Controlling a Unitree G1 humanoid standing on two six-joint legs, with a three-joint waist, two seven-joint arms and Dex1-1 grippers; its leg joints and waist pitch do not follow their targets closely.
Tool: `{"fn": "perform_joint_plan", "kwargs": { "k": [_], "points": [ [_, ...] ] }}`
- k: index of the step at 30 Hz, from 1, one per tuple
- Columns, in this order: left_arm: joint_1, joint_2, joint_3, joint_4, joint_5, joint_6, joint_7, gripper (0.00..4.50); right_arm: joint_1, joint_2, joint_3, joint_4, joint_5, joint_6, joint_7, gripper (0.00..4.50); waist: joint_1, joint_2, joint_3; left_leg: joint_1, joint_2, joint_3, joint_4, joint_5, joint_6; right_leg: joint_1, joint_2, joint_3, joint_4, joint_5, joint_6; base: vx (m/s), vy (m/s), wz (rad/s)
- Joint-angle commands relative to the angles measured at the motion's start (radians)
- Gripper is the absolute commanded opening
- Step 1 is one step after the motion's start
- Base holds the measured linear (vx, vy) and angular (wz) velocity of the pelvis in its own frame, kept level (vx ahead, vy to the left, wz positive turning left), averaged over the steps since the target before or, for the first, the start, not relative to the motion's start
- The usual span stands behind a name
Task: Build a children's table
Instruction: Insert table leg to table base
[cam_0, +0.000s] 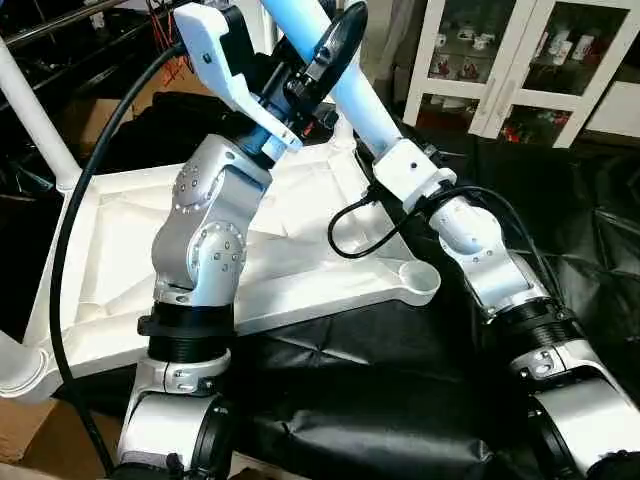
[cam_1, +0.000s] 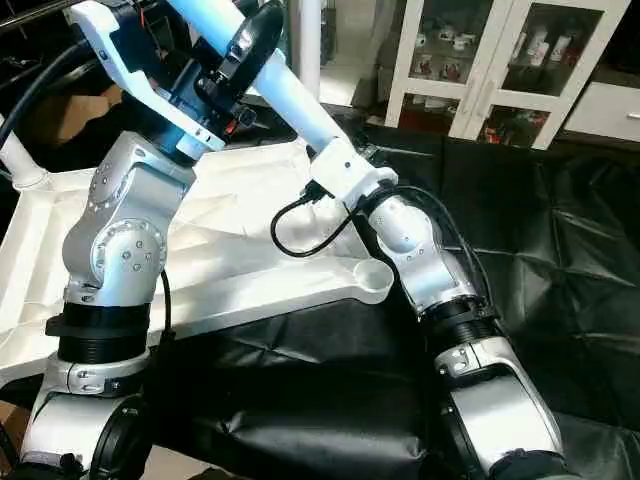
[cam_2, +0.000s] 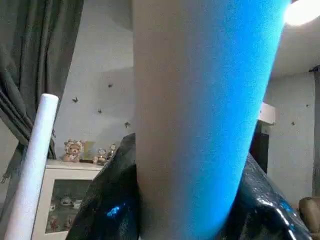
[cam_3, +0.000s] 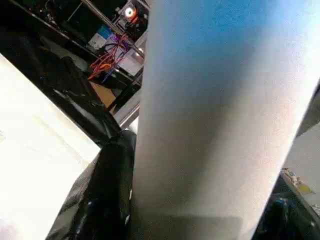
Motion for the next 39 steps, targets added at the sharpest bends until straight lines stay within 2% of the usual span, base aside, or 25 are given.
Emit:
{"fn": "perform_joint_plan", "kwargs": {
  "k": [1, 2, 5, 6, 8, 10, 11, 13, 14, 18, 21, 22, 23, 24, 25, 26, 28, 29, 31, 33, 34, 37, 39],
  "points": [
    [-0.017, -0.006, -0.021, -0.025, -0.017, 0.006, -0.006, 1.69, -0.023, 0.002, 0.021, 0.006, -0.016, -0.021, 0.014, 2.20, 0.000, 0.000, -0.084, 0.024, 0.039, -0.017, -0.048, 0.189, 0.105, 0.069, -0.067, 0.044, -0.038, 0.563, -0.263, 0.000, 0.000, 0.00],
    [-0.019, -0.005, -0.018, -0.021, -0.012, 0.001, 0.000, 1.69, -0.023, 0.002, 0.021, 0.007, -0.015, -0.024, 0.015, 2.17, 0.000, 0.003, -0.084, 0.024, 0.040, -0.018, -0.048, 0.189, 0.103, 0.068, -0.067, 0.043, -0.037, 0.557, -0.265, 0.000, 0.000, 0.00],
    [-0.028, 0.001, -0.006, -0.005, 0.011, -0.017, 0.020, 1.69, -0.024, 0.002, 0.023, 0.010, -0.009, -0.035, 0.021, 2.11, 0.000, 0.001, -0.083, 0.023, 0.039, -0.017, -0.049, 0.179, 0.102, 0.069, -0.067, 0.044, -0.040, 0.543, -0.264, 0.000, 0.000, 0.00],
    [-0.033, 0.005, -0.001, 0.004, 0.026, -0.026, 0.034, 2.25, -0.023, 0.002, 0.022, 0.011, -0.004, -0.037, 0.025, 2.09, -0.001, 0.001, -0.082, 0.023, 0.040, -0.017, -0.049, 0.167, 0.101, 0.069, -0.067, 0.044, -0.042, 0.529, -0.263, 0.000, 0.000, 0.00],
    [-0.033, 0.042, -0.021, 0.004, 0.027, 0.027, -0.001, 2.39, -0.018, 0.003, 0.014, 0.012, 0.016, -0.036, 0.040, 2.09, -0.001, 0.002, -0.082, 0.025, 0.040, -0.017, -0.050, 0.164, 0.102, 0.067, -0.067, 0.044, -0.041, 0.521, -0.263, 0.000, 0.000, 0.00],
    [-0.039, 0.041, -0.002, 0.019, 0.012, 0.036, 0.008, 2.46, -0.008, 0.013, -0.013, 0.026, 0.064, -0.021, 0.061, 2.06, -0.002, 0.003, -0.081, 0.023, 0.040, -0.016, -0.050, 0.158, 0.101, 0.067, -0.069, 0.044, -0.041, 0.510, -0.265, 0.000, 0.000, 0.00],
    [-0.041, 0.042, 0.004, 0.025, 0.009, 0.035, 0.009, 2.59, -0.003, 0.013, -0.021, 0.030, 0.076, -0.017, 0.066, 2.03, -0.004, 0.007, -0.081, 0.026, 0.041, -0.016, -0.050, 0.150, 0.102, 0.065, -0.068, 0.044, -0.043, 0.507, -0.271, 0.000, 0.000, 0.00],
    [-0.045, 0.046, 0.011, 0.033, 0.003, 0.033, 0.005, 2.72, 0.004, 0.009, -0.028, 0.034, 0.087, -0.014, 0.076, 2.01, -0.002, 0.005, -0.082, 0.026, 0.042, -0.016, -0.049, 0.157, 0.105, 0.065, -0.067, 0.044, -0.042, 0.508, -0.279, 0.000, 0.000, 0.00],
    [-0.047, 0.048, 0.014, 0.038, 0.002, 0.032, 0.006, 2.85, 0.006, 0.005, -0.029, 0.036, 0.087, -0.017, 0.078, 2.00, -0.002, 0.008, -0.083, 0.025, 0.042, -0.018, -0.049, 0.171, 0.107, 0.066, -0.068, 0.044, -0.039, 0.519, -0.281, 0.000, 0.000, 0.00],
    [-0.054, 0.049, 0.024, 0.047, -0.003, 0.029, 0.012, 3.15, 0.018, -0.002, -0.040, 0.039, 0.105, -0.012, 0.094, 1.99, -0.002, 0.006, -0.086, 0.023, 0.039, -0.017, -0.045, 0.203, 0.116, 0.068, -0.067, 0.044, -0.036, 0.572, -0.278, 0.000, 0.000, 0.00],
    [-0.056, 0.059, 0.013, 0.046, 0.010, 0.021, 0.006, 3.30, 0.022, 0.001, -0.053, 0.051, 0.131, 0.007, 0.117, 1.98, -0.003, 0.006, -0.084, 0.024, 0.041, -0.016, -0.048, 0.171, 0.118, 0.068, -0.068, 0.043, -0.040, 0.533, -0.283, 0.000, 0.000, 0.00],
    [-0.058, 0.058, 0.011, 0.045, 0.015, 0.019, 0.013, 3.30, 0.025, 0.014, -0.075, 0.063, 0.168, 0.046, 0.137, 1.98, -0.003, 0.004, -0.083, 0.025, 0.043, -0.016, -0.048, 0.159, 0.117, 0.066, -0.069, 0.044, -0.043, 0.512, -0.285, 0.000, 0.000, 0.00],
    [-0.058, 0.058, 0.011, 0.045, 0.015, 0.019, 0.013, 3.49, 0.025, 0.014, -0.075, 0.063, 0.168, 0.046, 0.137, 1.98, -0.003, 0.006, -0.082, 0.025, 0.043, -0.016, -0.050, 0.146, 0.119, 0.066, -0.071, 0.045, -0.043, 0.498, -0.292, 0.000, 0.000, 0.00],
    [-0.063, 0.054, 0.011, 0.046, 0.023, 0.020, 0.030, 3.59, 0.022, 0.039, -0.125, 0.098, 0.244, 0.123, 0.161, 1.98, -0.003, 0.004, -0.082, 0.025, 0.044, -0.015, -0.050, 0.145, 0.120, 0.066, -0.070, 0.045, -0.044, 0.494, -0.294, 0.000, 0.000, 0.00],
    [-0.066, 0.048, 0.007, 0.051, 0.030, 0.020, 0.038, 3.65, 0.011, 0.073, -0.200, 0.137, 0.346, 0.197, 0.169, 1.98, -0.003, 0.000, -0.081, 0.023, 0.043, -0.013, -0.052, 0.135, 0.129, 0.068, -0.073, 0.048, -0.043, 0.494, -0.303, 0.000, 0.000, 0.00],
    [-0.065, 0.047, -0.002, 0.058, 0.046, 0.020, 0.043, 3.65, -0.002, 0.096, -0.263, 0.164, 0.423, 0.236, 0.167, 1.98, -0.003, 0.000, -0.081, 0.023, 0.047, -0.014, -0.055, 0.122, 0.139, 0.067, -0.078, 0.049, -0.045, 0.483, -0.311, 0.000, 0.000, 0.00],
    [-0.064, 0.049, -0.006, 0.062, 0.054, 0.020, 0.046, 3.67, -0.006, 0.100, -0.280, 0.170, 0.441, 0.241, 0.166, 1.98, 0.001, 0.003, -0.084, 0.024, 0.050, -0.017, -0.052, 0.145, 0.142, 0.065, -0.076, 0.043, -0.042, 0.475, -0.313, 0.000, 0.000, 0.00],
    [-0.053, 0.049, -0.012, 0.078, 0.077, 0.020, 0.066, 3.67, -0.027, 0.114, -0.342, 0.181, 0.514, 0.272, 0.161, 1.98, 0.001, 0.003, -0.086, 0.024, 0.049, -0.017, -0.049, 0.182, 0.147, 0.065, -0.074, 0.042, -0.039, 0.497, -0.311, 0.000, 0.000, 0.00],
    [-0.037, 0.047, -0.010, 0.090, 0.076, 0.054, 0.092, 3.67, -0.051, 0.112, -0.393, 0.204, 0.564, 0.288, 0.153, 1.98, 0.001, 0.004, -0.088, 0.024, 0.048, -0.016, -0.046, 0.207, 0.157, 0.064, -0.076, 0.042, -0.035, 0.525, -0.309, 0.000, 0.000, 0.00],
    [-0.029, 0.048, -0.003, 0.108, 0.101, 0.086, 0.154, 3.67, -0.071, 0.103, -0.451, 0.221, 0.623, 0.308, 0.145, 1.97, 0.002, 0.002, -0.090, 0.021, 0.044, -0.016, -0.043, 0.231, 0.165, 0.065, -0.074, 0.040, -0.033, 0.543, -0.306, 0.000, 0.000, 0.00],
    [-0.027, 0.053, 0.000, 0.119, 0.112, 0.112, 0.186, 3.67, -0.078, 0.098, -0.479, 0.224, 0.659, 0.318, 0.151, 1.97, 0.001, 0.004, -0.090, 0.023, 0.046, -0.015, -0.043, 0.231, 0.169, 0.063, -0.074, 0.040, -0.033, 0.545, -0.304, 0.000, 0.000, 0.00],
    [-0.026, 0.055, 0.002, 0.124, 0.118, 0.127, 0.202, 3.67, -0.081, 0.096, -0.494, 0.225, 0.677, 0.323, 0.156, 1.97, 0.007, 0.002, -0.090, 0.020, 0.042, -0.015, -0.042, 0.229, 0.172, 0.064, -0.074, 0.038, -0.037, 0.523, -0.305, 0.000, 0.000, 0.00],
    [-0.021, 0.085, -0.013, 0.152, 0.169, 0.204, 0.253, 3.67, -0.092, 0.088, -0.551, 0.221, 0.744, 0.366, 0.174, 1.97, 0.006, 0.006, -0.092, 0.020, 0.042, -0.016, -0.040, 0.243, 0.174, 0.063, -0.072, 0.037, -0.033, 0.539, -0.298, 0.000, 0.000, 0.00]
  ]
}}
